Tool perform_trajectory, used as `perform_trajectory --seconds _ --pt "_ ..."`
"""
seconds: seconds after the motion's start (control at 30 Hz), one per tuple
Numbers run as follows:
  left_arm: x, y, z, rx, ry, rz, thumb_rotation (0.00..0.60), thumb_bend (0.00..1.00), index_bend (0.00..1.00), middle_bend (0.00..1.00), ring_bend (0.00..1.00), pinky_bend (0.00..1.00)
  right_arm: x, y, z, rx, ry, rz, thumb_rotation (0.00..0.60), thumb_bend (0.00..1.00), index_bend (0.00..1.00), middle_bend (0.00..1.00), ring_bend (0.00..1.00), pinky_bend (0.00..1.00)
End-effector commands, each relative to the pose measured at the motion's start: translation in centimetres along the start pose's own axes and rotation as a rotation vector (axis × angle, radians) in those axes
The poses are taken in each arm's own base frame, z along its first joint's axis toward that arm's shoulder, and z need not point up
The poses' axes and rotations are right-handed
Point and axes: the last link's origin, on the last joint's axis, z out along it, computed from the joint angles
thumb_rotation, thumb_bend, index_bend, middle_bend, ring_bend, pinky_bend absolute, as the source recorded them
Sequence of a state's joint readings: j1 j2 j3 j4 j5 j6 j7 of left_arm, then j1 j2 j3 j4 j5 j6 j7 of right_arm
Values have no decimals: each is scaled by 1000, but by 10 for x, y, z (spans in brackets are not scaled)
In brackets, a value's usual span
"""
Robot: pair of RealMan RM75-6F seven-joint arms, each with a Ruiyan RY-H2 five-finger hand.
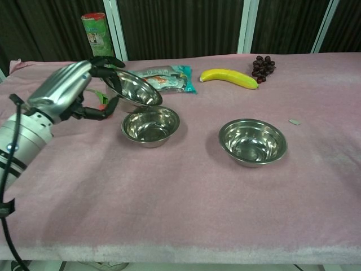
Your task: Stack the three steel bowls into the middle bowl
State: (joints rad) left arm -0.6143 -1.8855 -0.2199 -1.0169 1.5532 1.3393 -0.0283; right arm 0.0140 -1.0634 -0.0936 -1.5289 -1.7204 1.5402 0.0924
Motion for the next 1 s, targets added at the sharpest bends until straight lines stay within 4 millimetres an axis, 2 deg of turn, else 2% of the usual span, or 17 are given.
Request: perform_trajectory --seconds 0.03,0.13,0.23,0.3,0.4,0.47,0.73,0.87,1.0 --pt "-20 14 12 -16 -55 25 600 441 669 193 92 144 1 1 -1 -1 3 2 600 334 0 0 0 0" --pt "-35 19 17 -11 -97 53 600 430 652 191 85 143 3 2 -2 -4 7 7 600 334 0 0 0 0" --pt "-43 17 15 4 -128 68 600 421 558 174 59 141 5 5 -4 -8 17 13 600 335 0 0 0 0" --pt "-44 15 14 15 -128 70 600 418 428 157 42 138 7 6 -5 -10 21 16 600 335 0 0 0 0" --pt "-44 8 8 36 -146 61 600 418 142 125 17 136 8 7 -6 -8 24 19 600 335 0 0 0 0" --pt "-42 4 2 40 -177 54 600 419 19 90 2 132 7 7 -7 -7 23 19 600 335 0 0 0 0" --pt "-13 -7 -25 31 -271 70 600 421 0 24 0 130 4 4 -6 -3 12 10 600 335 0 0 0 0" --pt "5 -7 -45 36 -356 69 600 422 0 1 0 128 2 3 -5 -4 9 4 600 335 0 0 0 0" --pt "15 -7 -57 28 -413 118 600 422 0 0 0 129 -1 -1 -4 9 -3 -1 600 334 0 0 0 0"
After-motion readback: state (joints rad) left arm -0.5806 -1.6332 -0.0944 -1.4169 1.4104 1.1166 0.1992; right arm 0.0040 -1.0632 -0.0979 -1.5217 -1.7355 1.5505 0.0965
